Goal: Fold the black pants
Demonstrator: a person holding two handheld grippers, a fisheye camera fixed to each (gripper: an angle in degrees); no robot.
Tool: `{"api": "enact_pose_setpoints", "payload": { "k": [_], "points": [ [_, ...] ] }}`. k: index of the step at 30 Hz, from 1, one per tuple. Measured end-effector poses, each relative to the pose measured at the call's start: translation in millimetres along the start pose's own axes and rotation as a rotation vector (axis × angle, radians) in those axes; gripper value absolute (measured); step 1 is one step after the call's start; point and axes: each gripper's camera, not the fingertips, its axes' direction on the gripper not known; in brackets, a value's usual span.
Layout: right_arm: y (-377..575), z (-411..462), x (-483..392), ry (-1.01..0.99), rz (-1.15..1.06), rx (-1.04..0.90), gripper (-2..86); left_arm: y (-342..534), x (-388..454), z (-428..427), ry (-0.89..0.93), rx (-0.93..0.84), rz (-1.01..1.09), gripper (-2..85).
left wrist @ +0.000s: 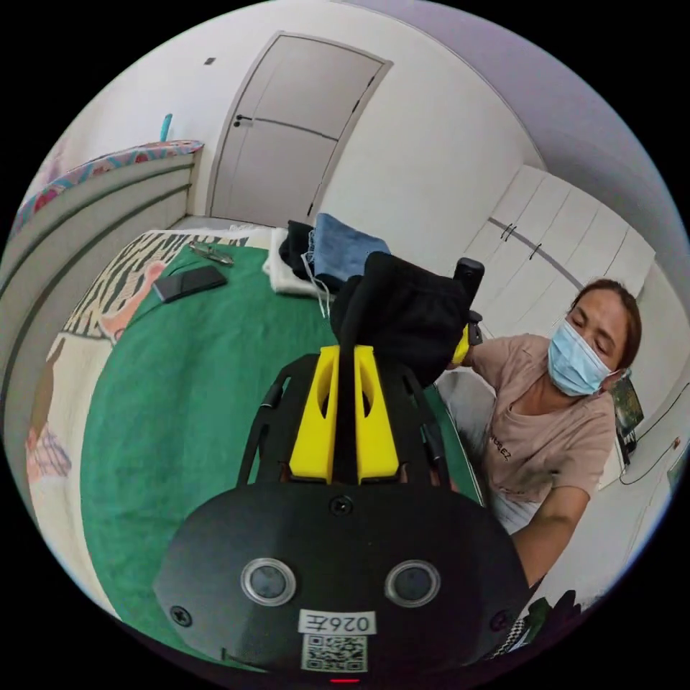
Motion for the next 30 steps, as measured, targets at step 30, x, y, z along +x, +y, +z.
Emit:
{"api": "enact_pose_setpoints", "payload": {
  "k": [30],
  "points": [
    [40.4,267.0,-15.1,0.217,0.241,-0.554,0.1,166.9,65.5,-1.1,-0.245,0.355,-0.430,-0.7]
  ]
}}
